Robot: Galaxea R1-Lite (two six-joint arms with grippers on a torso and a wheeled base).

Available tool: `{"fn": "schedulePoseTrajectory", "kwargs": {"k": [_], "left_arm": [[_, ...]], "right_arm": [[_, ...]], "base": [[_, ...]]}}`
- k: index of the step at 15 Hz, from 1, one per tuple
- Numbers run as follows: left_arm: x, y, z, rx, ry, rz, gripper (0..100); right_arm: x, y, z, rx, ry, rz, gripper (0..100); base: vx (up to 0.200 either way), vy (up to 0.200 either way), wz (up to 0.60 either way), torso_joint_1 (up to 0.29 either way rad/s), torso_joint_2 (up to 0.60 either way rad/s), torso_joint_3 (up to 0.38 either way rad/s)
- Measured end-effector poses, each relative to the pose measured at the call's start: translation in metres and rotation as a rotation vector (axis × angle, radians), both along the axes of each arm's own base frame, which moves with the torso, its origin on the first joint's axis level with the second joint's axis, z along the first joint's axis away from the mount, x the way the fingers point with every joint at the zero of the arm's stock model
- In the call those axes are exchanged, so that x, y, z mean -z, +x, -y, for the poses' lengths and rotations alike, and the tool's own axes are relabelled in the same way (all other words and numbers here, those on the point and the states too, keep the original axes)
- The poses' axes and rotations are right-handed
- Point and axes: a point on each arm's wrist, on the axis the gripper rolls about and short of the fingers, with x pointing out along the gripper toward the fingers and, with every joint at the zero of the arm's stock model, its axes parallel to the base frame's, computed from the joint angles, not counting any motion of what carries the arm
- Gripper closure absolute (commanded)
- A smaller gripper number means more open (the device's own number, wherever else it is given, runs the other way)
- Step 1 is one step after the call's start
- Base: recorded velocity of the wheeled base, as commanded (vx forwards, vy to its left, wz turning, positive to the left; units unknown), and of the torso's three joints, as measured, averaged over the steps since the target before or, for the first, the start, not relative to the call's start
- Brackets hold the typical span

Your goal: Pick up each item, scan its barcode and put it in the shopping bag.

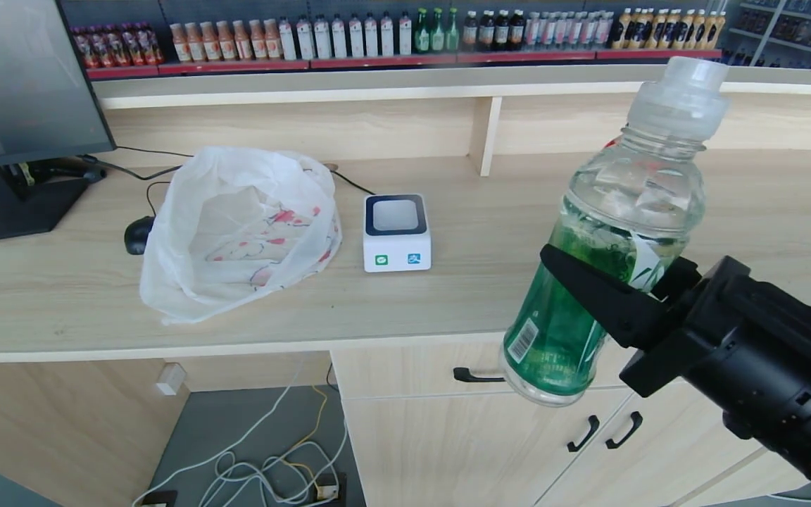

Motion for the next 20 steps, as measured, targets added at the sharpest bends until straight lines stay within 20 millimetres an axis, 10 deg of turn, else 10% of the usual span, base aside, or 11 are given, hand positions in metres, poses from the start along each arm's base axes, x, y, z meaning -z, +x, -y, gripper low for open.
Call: {"fn": "schedulePoseTrajectory", "kwargs": {"k": [20], "left_arm": [[0.0,0.0,0.0,0.0,-0.001,0.0,0]], "right_arm": [[-0.024,-0.005,0.003,-0.305,0.195,-0.031,100]], "base": [[0.0,0.0,0.0,0.0,0.0,0.0]]}}
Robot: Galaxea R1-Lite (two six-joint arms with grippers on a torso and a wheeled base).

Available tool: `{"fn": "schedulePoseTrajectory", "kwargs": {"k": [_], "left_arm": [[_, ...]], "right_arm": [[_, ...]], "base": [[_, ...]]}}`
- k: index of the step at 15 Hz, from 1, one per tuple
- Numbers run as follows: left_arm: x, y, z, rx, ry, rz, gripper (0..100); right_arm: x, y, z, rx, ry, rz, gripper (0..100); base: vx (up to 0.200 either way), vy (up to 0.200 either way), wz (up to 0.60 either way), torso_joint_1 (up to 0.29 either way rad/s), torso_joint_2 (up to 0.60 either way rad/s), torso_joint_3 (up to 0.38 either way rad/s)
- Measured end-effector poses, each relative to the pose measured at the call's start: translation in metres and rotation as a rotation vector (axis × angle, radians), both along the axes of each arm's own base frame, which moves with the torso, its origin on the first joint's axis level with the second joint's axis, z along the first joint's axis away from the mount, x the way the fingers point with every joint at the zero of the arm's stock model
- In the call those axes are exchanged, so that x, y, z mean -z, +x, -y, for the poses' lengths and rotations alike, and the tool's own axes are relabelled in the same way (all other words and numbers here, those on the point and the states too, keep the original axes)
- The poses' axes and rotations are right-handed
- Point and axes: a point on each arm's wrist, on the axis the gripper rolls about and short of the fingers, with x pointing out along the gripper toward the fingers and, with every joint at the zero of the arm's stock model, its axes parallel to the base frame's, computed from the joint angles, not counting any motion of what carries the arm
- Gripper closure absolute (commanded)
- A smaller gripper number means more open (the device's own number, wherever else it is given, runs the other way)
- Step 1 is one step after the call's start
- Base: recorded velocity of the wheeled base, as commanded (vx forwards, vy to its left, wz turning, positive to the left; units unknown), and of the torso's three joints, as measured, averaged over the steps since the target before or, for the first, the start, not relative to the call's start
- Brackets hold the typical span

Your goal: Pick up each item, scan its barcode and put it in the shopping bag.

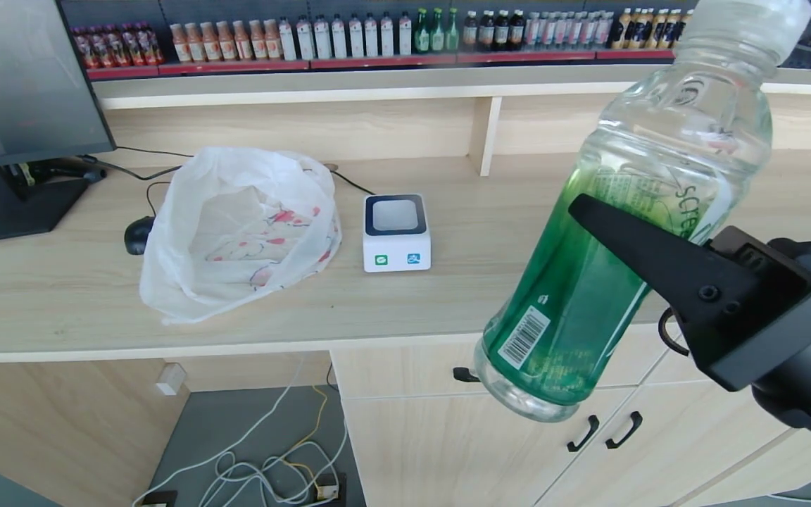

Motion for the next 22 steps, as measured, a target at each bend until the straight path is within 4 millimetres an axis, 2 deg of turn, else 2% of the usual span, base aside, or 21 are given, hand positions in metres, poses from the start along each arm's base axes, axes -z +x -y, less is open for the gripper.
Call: {"fn": "schedulePoseTrajectory", "kwargs": {"k": [15,19,22], "left_arm": [[0.0,0.0,0.0,0.0,0.0,0.0,0],[0.0,0.0,0.0,0.0,0.001,0.0,0],[0.0,0.0,0.0,0.0,0.0,0.0,0]], "right_arm": [[0.0,-0.004,0.002,-0.044,-0.015,0.017,100],[0.013,-0.005,0.004,-0.024,-0.066,0.01,100],[0.027,0.002,0.006,0.054,-0.135,0.005,100]], "base": [[0.0,0.0,0.0,0.0,0.0,0.0],[0.0,0.0,0.0,0.0,0.0,0.0],[0.0,0.0,0.0,0.0,0.0,0.0]]}}
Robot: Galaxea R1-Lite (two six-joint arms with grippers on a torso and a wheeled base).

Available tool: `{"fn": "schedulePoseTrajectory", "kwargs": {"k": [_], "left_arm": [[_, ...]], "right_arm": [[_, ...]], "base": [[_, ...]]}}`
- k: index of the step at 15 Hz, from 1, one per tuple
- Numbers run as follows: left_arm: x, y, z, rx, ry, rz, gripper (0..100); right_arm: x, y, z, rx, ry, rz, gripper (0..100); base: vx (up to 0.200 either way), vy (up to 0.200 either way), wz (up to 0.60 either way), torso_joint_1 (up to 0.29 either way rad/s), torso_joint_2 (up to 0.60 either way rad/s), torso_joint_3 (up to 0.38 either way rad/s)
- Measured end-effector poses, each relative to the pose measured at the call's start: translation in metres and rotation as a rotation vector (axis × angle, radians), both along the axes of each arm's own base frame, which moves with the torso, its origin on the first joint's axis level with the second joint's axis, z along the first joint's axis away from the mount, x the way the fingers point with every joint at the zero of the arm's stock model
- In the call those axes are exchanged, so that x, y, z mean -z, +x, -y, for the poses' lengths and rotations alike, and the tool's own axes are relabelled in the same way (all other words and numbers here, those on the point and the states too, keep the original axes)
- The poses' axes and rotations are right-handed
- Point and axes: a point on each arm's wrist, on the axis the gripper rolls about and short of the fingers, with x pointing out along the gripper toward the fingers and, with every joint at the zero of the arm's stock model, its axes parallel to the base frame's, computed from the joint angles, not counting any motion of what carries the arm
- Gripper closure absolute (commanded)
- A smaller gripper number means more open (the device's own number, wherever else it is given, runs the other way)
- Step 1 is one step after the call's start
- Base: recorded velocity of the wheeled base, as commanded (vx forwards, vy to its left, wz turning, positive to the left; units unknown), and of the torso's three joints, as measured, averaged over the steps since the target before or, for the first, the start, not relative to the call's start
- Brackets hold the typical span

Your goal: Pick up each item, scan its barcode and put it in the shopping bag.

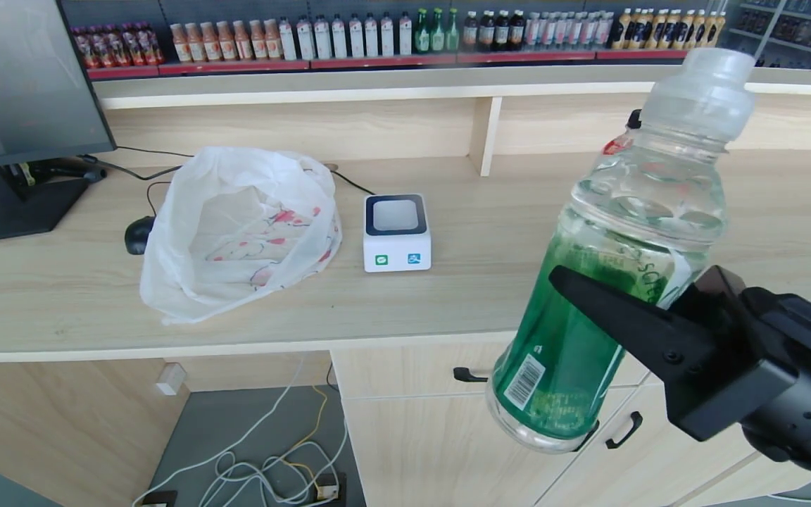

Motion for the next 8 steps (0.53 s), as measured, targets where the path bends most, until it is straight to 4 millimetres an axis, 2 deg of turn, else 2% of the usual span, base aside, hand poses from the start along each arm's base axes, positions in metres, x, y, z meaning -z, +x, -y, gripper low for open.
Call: {"fn": "schedulePoseTrajectory", "kwargs": {"k": [3,5,8], "left_arm": [[0.0,0.0,0.0,0.0,0.0,0.0,0],[0.0,0.0,0.0,0.0,0.0,0.0,0],[0.0,0.0,0.0,0.0,0.0,0.0,0]], "right_arm": [[0.019,0.016,0.005,0.123,-0.098,-0.012,100],[0.021,0.025,0.003,0.167,-0.136,0.015,100],[0.019,0.039,-0.002,0.325,-0.172,0.063,100]], "base": [[0.0,0.0,0.0,0.0,0.0,0.0],[0.0,0.0,0.0,0.0,0.0,0.0],[0.0,0.0,0.0,0.0,0.0,0.0]]}}
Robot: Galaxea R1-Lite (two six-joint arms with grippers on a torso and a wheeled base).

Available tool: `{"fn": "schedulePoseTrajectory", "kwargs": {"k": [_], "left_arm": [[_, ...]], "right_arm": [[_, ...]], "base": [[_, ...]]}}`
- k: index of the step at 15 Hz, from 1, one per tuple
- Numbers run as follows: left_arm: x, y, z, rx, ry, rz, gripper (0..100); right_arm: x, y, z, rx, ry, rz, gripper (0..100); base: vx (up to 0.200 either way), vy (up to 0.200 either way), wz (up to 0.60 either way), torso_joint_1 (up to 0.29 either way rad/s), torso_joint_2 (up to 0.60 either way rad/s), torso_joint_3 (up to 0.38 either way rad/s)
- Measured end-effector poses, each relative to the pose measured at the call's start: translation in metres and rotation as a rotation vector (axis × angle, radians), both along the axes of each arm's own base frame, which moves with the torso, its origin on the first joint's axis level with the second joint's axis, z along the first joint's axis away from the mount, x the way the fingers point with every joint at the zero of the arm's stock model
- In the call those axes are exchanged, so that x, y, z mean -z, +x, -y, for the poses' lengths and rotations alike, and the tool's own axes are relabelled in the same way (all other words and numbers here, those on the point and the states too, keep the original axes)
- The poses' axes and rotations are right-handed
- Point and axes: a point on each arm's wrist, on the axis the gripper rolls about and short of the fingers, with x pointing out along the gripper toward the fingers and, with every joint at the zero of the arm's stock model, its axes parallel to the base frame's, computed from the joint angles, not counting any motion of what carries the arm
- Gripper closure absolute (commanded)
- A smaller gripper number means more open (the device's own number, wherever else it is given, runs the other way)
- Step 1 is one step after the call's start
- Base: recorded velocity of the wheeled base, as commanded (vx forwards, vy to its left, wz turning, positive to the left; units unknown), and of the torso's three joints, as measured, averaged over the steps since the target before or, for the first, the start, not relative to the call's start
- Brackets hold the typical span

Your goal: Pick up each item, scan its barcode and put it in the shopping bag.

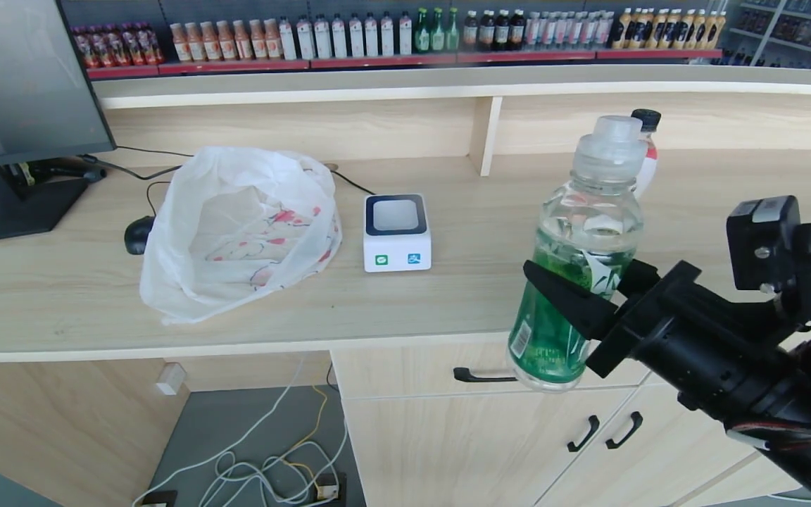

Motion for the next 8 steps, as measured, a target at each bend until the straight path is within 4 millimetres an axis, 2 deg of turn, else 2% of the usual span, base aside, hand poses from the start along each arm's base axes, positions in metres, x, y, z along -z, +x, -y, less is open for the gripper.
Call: {"fn": "schedulePoseTrajectory", "kwargs": {"k": [4,8], "left_arm": [[0.0,0.0,0.0,-0.001,0.0,0.0,0],[0.0,0.0,0.0,0.0,0.0,0.0,0]], "right_arm": [[-0.008,0.011,-0.004,0.117,-0.057,0.107,100],[-0.036,0.026,-0.008,0.282,0.048,0.156,100]], "base": [[0.0,0.0,0.0,0.0,0.0,0.0],[0.0,0.0,0.0,0.0,0.0,0.0]]}}
